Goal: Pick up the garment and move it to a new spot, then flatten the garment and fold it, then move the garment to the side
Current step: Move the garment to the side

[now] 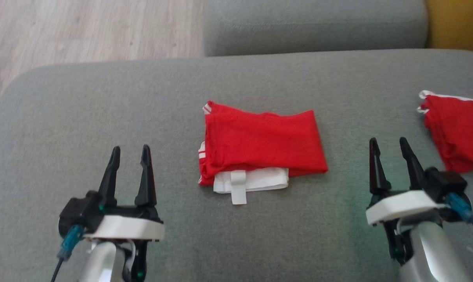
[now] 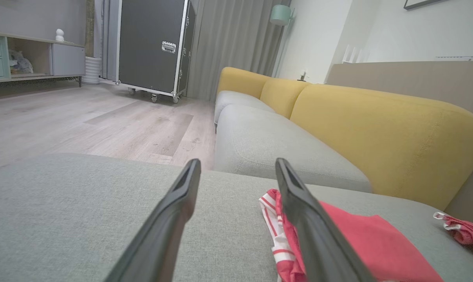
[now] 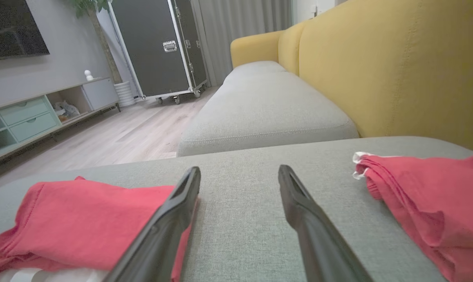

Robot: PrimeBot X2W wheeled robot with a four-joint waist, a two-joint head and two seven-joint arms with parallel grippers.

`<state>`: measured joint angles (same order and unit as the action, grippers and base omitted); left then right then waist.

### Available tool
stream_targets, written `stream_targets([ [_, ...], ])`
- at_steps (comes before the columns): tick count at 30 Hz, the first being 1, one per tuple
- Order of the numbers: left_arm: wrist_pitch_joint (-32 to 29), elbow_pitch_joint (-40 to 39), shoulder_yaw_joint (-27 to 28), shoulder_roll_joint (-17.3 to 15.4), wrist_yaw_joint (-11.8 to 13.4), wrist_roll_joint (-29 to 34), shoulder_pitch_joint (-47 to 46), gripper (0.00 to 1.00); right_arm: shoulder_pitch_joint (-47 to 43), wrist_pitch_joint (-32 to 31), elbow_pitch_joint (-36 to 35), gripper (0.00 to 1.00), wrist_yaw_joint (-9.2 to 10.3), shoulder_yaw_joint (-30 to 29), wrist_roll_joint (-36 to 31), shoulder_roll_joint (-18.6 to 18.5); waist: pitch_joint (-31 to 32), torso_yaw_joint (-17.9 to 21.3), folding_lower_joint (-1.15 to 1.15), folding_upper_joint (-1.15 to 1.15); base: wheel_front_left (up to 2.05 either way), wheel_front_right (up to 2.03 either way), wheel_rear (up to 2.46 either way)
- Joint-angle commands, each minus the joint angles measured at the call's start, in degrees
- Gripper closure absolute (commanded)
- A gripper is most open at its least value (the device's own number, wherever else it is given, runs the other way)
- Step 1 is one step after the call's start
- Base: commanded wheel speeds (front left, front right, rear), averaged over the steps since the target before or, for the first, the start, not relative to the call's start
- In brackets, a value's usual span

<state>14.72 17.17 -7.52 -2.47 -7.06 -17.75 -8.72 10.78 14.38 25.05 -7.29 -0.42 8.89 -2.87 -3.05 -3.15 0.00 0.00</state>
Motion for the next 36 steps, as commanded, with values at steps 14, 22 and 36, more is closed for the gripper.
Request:
stream_targets([
  [14,0.28,-0.84,-1.46,-0.41,0.0,-0.82,-6.5,0.0,15.67,-7.21,19.44,0.0,-0.2,4.01,4.06,-0.01,-5.22,-6.74,0.0,0.0,0.0,0.0,0.0],
  [22,0.28,-0.62,-1.77,-0.41,0.03,-1.02,-6.75,0.0,19.37,-7.87,28.58,0.0,-0.2,10.7,8.82,-0.01,-5.45,-8.26,0.0,0.0,0.0,0.0,0.0],
  [36,0.28,-0.31,-1.24,-0.41,0.33,-0.87,-6.43,0.0,24.96,-4.03,38.04,1.0,-0.2,16.65,5.14,-0.01,-4.16,-6.62,0.0,0.0,0.0,0.0,0.0],
])
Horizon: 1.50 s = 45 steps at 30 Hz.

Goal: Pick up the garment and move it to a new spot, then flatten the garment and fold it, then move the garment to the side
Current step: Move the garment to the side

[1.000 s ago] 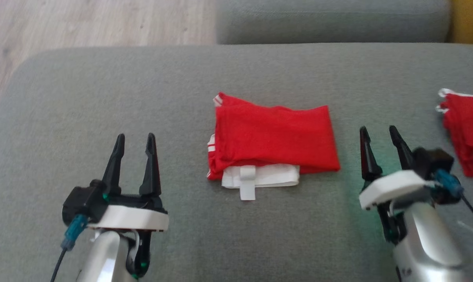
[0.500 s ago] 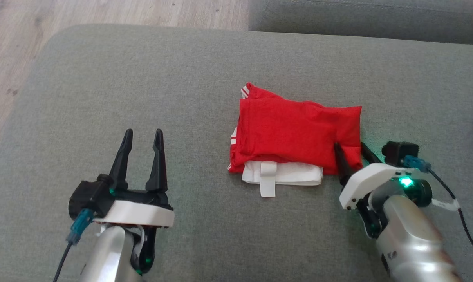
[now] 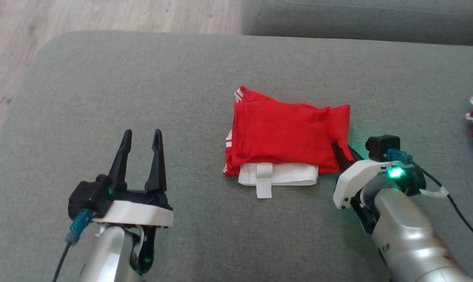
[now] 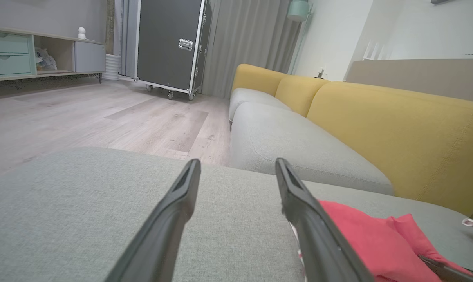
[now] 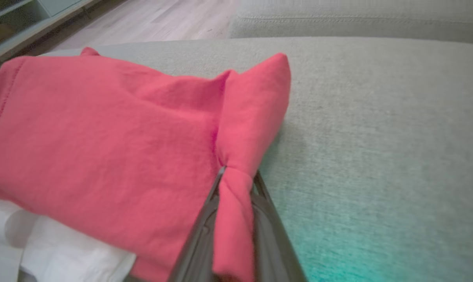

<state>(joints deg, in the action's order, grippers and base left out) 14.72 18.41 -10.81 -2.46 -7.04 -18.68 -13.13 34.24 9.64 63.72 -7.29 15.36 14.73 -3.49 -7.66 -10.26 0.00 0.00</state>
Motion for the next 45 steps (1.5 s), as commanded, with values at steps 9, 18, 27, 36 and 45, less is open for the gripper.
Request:
stream_targets([
  [9,0.28,-2.01,1.96,-0.42,0.34,0.17,-0.88,0.0,4.06,4.4,-0.69,1.0,-0.2,-3.28,-13.18,-1.55,3.47,5.47,0.0,0.0,0.0,0.0,0.0],
  [18,0.28,-4.19,-0.72,-0.42,0.84,-0.55,-2.26,0.0,7.15,2.74,-6.11,1.0,-0.2,0.04,-18.1,-12.18,1.08,12.04,0.0,0.0,0.0,0.0,0.0],
  [27,0.28,-4.78,-1.48,-0.42,0.72,0.12,-5.35,0.0,10.37,-1.7,-8.98,1.0,-0.2,1.41,-16.12,-26.03,-4.91,13.77,0.0,0.0,0.0,0.0,0.0],
  [36,0.28,-4.74,-1.42,-0.42,0.22,0.74,-7.63,0.0,11.24,-6.36,-10.72,1.0,-0.2,-4.45,-16.21,-33.17,-9.45,13.82,0.0,0.0,0.0,0.0,0.0],
  [45,0.28,-4.5,-1.3,-0.42,-0.18,1.42,-10.05,0.0,9.9,-9.49,-13.36,1.0,-0.2,-15.65,-21.3,-31.7,-12.96,14.23,0.0,0.0,0.0,0.0,0.0],
])
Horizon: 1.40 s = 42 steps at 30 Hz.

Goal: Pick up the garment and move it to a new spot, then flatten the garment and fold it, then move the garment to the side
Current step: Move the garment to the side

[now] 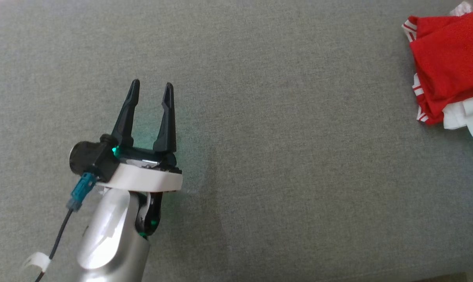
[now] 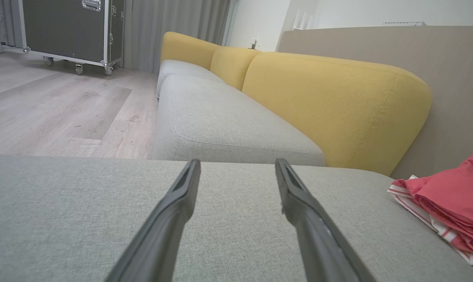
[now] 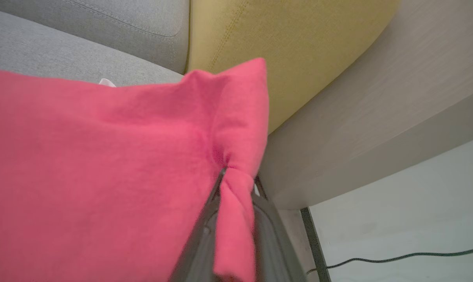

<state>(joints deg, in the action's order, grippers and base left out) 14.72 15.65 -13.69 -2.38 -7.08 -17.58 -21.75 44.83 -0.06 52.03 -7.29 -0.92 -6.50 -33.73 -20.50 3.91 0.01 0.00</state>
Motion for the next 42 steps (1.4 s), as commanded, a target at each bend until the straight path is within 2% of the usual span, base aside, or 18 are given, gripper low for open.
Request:
stream_targets([
  [1,0.28,-1.66,1.63,-0.5,-0.17,0.41,-1.6,0.0,-1.04,0.0,-2.09,1.0,-0.2,-0.38,-0.66,-0.98,-0.28,0.06,-0.01,0.0,0.0,0.0,0.0],
  [3,0.28,-1.49,1.78,-0.5,-0.22,0.55,-1.85,0.0,-1.72,-0.6,-2.94,1.0,-0.2,-2.43,-1.73,0.09,-0.48,0.11,-0.01,0.0,0.0,0.0,0.0],
  [4,0.28,-1.41,1.86,-0.5,-0.25,0.59,-1.92,0.0,-2.04,-0.81,-3.51,0.53,-0.2,-3.4,-2.35,0.61,-0.47,0.14,-0.01,0.0,0.0,0.0,0.0],
  [5,0.28,-1.29,1.96,-0.5,-0.27,0.62,-1.96,0.0,-2.33,-0.85,-4.25,0.0,-0.2,-4.32,-2.9,1.22,-0.37,0.15,-0.01,0.0,0.0,0.0,0.0],
  [12,0.28,-0.52,3.04,-0.5,-0.35,0.34,-1.1,0.0,-4.13,-0.92,-10.49,0.0,-0.2,-8.78,-4.73,6.33,3.01,0.3,-0.01,0.0,0.0,0.0,0.0],
  [17,0.28,-0.31,4.36,-0.5,-0.37,-0.13,0.92,0.0,-5.61,-0.23,-16.22,0.0,-0.2,-7.75,-4.46,11.07,8.01,0.04,-0.01,0.0,0.0,0.0,0.0],
  [22,0.28,-0.4,6.09,-0.5,-0.35,-0.22,3.89,0.0,-7.25,1.96,-22.63,0.0,-0.2,-4.93,-1.04,17.12,13.58,-0.65,-0.01,0.0,0.0,0.0,0.0],
  [28,0.28,-0.4,8.0,-0.5,0.28,-0.97,8.31,0.0,-13.39,7.36,-28.1,0.0,-0.2,-4.87,4.98,25.68,19.42,-2.29,-0.01,0.0,0.0,0.0,0.0],
  [34,0.28,-0.22,8.13,-0.5,0.4,-1.29,11.32,0.0,-19.14,11.19,-29.96,0.0,-0.2,-3.26,9.2,29.82,21.57,-3.89,-0.01,0.0,0.0,0.0,0.0],
  [42,0.28,-0.54,9.15,-0.5,0.71,-1.56,15.11,0.0,-28.78,14.69,-30.82,0.0,-0.2,0.42,15.76,30.82,23.03,-5.46,-0.01,0.0,0.0,0.0,0.0],
])
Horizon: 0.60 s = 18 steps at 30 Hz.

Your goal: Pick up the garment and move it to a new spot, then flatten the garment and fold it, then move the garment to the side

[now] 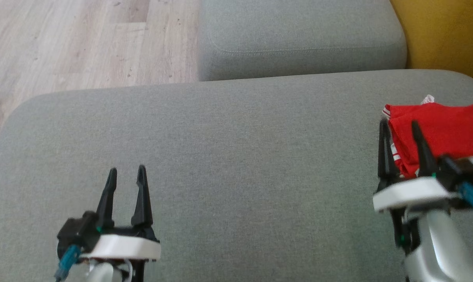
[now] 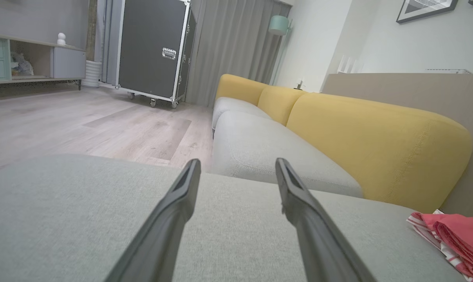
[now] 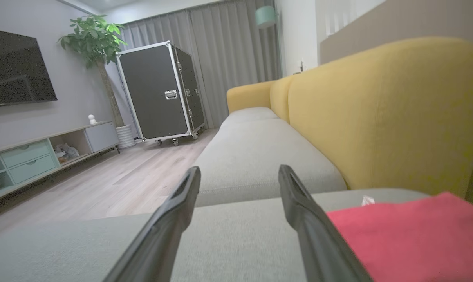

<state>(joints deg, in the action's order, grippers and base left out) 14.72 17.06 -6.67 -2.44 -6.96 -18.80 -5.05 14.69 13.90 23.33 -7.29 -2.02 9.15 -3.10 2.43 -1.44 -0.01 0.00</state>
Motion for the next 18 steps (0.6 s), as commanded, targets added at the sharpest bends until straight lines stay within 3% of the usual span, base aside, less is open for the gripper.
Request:
stream_targets([
  [1,0.28,-1.8,2.15,-0.43,0.59,-0.64,-1.09,0.0,0.18,0.87,-2.2,0.0,-0.2,1.77,1.33,0.2,0.18,-0.16,0.01,0.0,0.0,0.0,0.0],
  [9,0.28,-1.78,2.73,-0.43,1.84,-1.27,0.68,0.0,-6.71,1.08,-5.46,0.0,-0.2,2.51,4.17,0.21,0.11,-0.42,0.01,0.0,0.0,0.0,0.0],
  [18,0.28,-2.1,2.71,-0.43,2.0,-0.74,0.45,0.0,-6.65,1.09,-6.17,0.0,-0.2,3.22,3.75,0.22,-0.4,-0.34,0.01,0.0,0.0,0.0,0.0],
])
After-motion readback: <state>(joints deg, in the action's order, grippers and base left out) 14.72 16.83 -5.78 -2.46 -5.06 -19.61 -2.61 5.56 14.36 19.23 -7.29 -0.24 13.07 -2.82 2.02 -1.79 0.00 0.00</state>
